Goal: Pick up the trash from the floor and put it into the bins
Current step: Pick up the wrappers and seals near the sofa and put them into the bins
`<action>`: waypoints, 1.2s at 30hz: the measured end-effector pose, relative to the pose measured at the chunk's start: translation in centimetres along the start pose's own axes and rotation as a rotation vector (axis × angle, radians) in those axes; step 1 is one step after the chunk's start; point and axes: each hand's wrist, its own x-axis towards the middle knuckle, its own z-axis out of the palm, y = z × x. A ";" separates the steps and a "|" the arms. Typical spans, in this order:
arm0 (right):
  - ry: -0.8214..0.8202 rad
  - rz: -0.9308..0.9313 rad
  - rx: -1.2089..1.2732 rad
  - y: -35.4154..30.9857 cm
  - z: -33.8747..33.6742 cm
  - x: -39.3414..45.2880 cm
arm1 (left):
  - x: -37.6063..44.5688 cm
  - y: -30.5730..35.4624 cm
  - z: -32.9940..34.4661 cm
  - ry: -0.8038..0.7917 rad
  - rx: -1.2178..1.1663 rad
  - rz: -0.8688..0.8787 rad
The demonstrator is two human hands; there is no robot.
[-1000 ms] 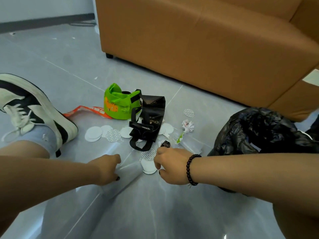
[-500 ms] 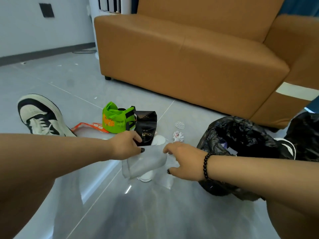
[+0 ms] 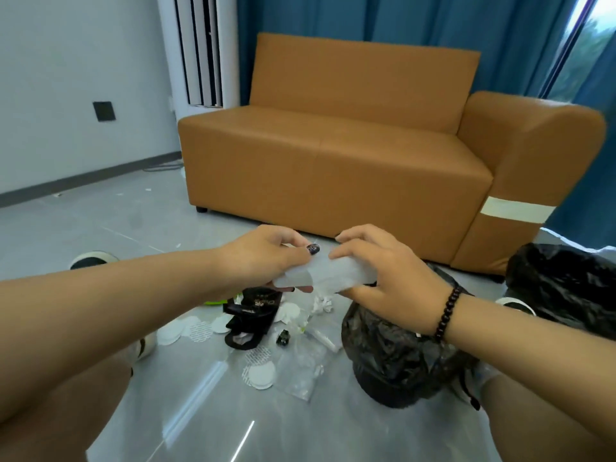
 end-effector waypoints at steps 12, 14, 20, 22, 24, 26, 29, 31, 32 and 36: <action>-0.045 0.044 0.173 0.1 0.0 1.5 | -2.5 -3.0 -4.3 -0.275 0.054 -0.103; 0.000 0.062 0.165 0.0 0.3 1.8 | -2.3 -2.9 -4.7 -0.274 0.064 -0.086; 0.243 0.107 0.155 0.5 0.1 2.9 | -1.3 -1.8 -4.0 -0.186 0.115 0.003; 0.319 0.027 0.112 0.8 0.2 3.2 | -1.0 -1.5 -3.8 -0.147 0.042 -0.007; 0.330 -0.065 0.078 1.1 0.5 3.0 | -0.9 -1.2 -3.6 -0.103 -0.037 -0.036; 0.274 -0.093 0.037 1.3 1.2 2.6 | -0.8 -0.9 -3.5 -0.076 -0.131 -0.055; 0.174 -0.104 -0.019 0.9 2.0 2.1 | -1.1 -0.4 -2.7 -0.042 -0.259 -0.079; 0.151 -0.103 -0.016 0.3 2.4 1.8 | -1.0 -0.5 -2.2 -0.006 -0.309 -0.112; 0.142 -0.095 -0.008 0.1 2.6 1.8 | -1.0 -0.6 -2.0 -0.005 -0.335 -0.122; 0.065 -0.024 -0.016 -0.5 3.3 1.7 | -0.8 -0.8 -1.9 -0.141 -0.426 -0.113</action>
